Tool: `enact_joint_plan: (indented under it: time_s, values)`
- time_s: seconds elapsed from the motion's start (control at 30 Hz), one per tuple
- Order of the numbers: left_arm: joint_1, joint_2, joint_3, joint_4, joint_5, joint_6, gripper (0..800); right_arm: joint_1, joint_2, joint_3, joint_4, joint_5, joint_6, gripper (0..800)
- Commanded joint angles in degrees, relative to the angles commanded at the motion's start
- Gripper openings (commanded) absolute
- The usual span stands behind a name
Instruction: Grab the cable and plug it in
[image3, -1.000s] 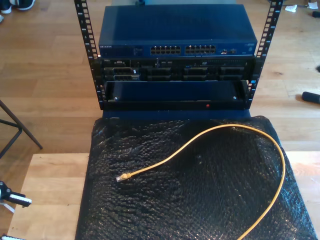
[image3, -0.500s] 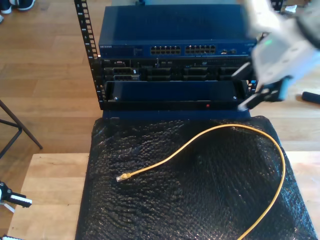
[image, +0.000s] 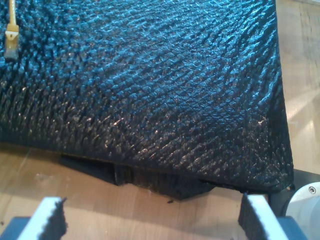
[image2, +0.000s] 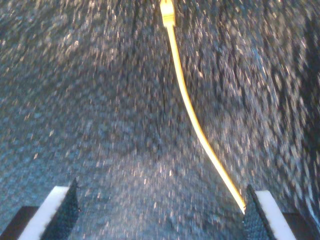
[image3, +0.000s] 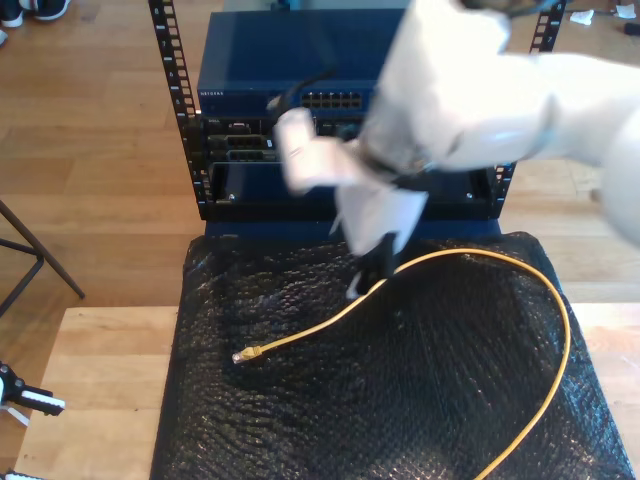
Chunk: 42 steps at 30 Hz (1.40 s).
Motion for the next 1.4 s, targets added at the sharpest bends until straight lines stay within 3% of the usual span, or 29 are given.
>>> enact_joint_plan:
  time_s: [0.37,0.73,1.03,1.2,1.3,1.4]
  values:
    - [0.0,0.4,0.0,0.0,0.0,0.0,800,7.9,6.4,1.7,-10.5,-8.8,10.1,781]
    - [0.0,0.4,0.0,0.0,0.2,0.0,800,8.3,13.2,2.9,-11.2,-15.1,10.3,780]
    - [0.0,0.4,0.0,0.0,0.5,-0.1,800,8.8,14.5,2.8,-12.8,-19.1,11.6,761]
    - [0.1,0.4,0.0,0.1,0.6,-0.2,800,8.9,14.9,2.9,-13.6,-19.4,12.1,624]
    - [0.1,0.4,0.0,0.1,0.7,-0.2,800,9.3,14.9,3.3,-13.6,-20.6,12.2,476]
    - [0.1,0.4,0.0,0.1,0.7,-0.2,800,9.5,14.9,3.9,-13.6,-21.5,12.2,462]
